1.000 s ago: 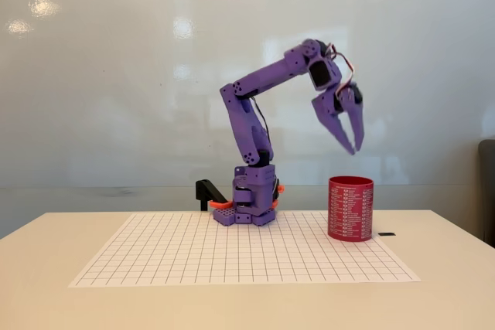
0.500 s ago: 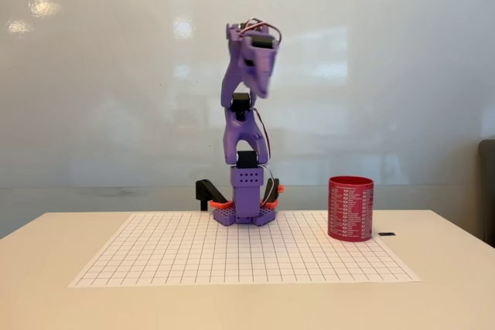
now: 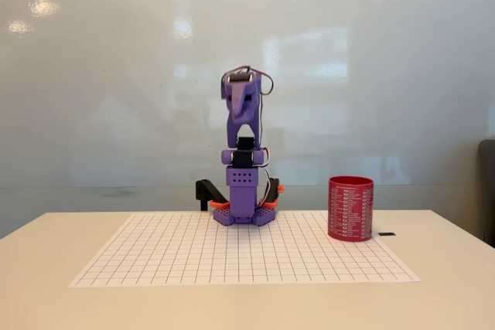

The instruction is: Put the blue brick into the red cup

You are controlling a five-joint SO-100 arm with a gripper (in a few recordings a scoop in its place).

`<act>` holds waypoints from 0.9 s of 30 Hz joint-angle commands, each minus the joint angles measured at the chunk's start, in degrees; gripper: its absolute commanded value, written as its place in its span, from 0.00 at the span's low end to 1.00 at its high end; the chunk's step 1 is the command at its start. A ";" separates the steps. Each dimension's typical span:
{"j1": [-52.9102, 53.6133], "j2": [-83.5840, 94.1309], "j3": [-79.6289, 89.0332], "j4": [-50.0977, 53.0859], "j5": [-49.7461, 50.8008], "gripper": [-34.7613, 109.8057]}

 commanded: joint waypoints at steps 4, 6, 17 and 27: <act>-0.62 0.44 23.55 -10.11 0.88 0.23; -0.62 0.44 28.56 -10.46 0.18 0.24; 1.67 0.44 30.85 -3.87 0.35 0.24; 1.67 0.44 30.76 -3.69 0.00 0.24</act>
